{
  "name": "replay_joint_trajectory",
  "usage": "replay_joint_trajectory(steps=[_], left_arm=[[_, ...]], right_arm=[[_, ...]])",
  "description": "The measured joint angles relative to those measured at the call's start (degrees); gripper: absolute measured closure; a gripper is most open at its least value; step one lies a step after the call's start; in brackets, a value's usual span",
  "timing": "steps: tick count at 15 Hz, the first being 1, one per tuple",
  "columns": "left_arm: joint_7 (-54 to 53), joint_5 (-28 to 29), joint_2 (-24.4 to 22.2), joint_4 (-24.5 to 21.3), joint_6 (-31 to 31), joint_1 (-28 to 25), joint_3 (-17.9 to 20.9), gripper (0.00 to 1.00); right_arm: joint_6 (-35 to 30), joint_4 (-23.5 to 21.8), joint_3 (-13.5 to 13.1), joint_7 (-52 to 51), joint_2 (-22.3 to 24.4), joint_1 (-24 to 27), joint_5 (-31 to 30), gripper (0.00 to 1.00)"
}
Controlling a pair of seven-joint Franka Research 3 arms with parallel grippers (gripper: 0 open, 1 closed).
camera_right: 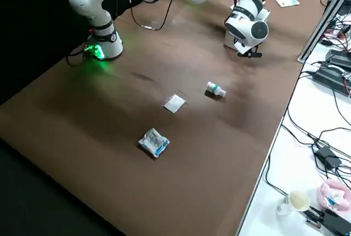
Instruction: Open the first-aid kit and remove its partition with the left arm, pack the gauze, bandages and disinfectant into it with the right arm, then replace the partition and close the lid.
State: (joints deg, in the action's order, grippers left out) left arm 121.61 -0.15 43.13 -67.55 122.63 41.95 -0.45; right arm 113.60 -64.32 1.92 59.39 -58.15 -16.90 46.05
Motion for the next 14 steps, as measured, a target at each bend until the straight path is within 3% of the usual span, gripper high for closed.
replay_joint_trajectory(steps=[11, 14], left_arm=[[0.0, 0.0, 0.9, 0.0, 2.4, 0.1, -0.3, 0.03], [0.0, 0.0, 0.9, 0.0, 2.6, 0.1, -0.4, 0.26]], right_arm=[[0.0, 0.1, 0.0, 0.0, -0.1, 0.0, 0.0, 0.14], [0.0, 0.1, 0.0, 0.0, -0.1, 0.0, 0.1, 0.14]])
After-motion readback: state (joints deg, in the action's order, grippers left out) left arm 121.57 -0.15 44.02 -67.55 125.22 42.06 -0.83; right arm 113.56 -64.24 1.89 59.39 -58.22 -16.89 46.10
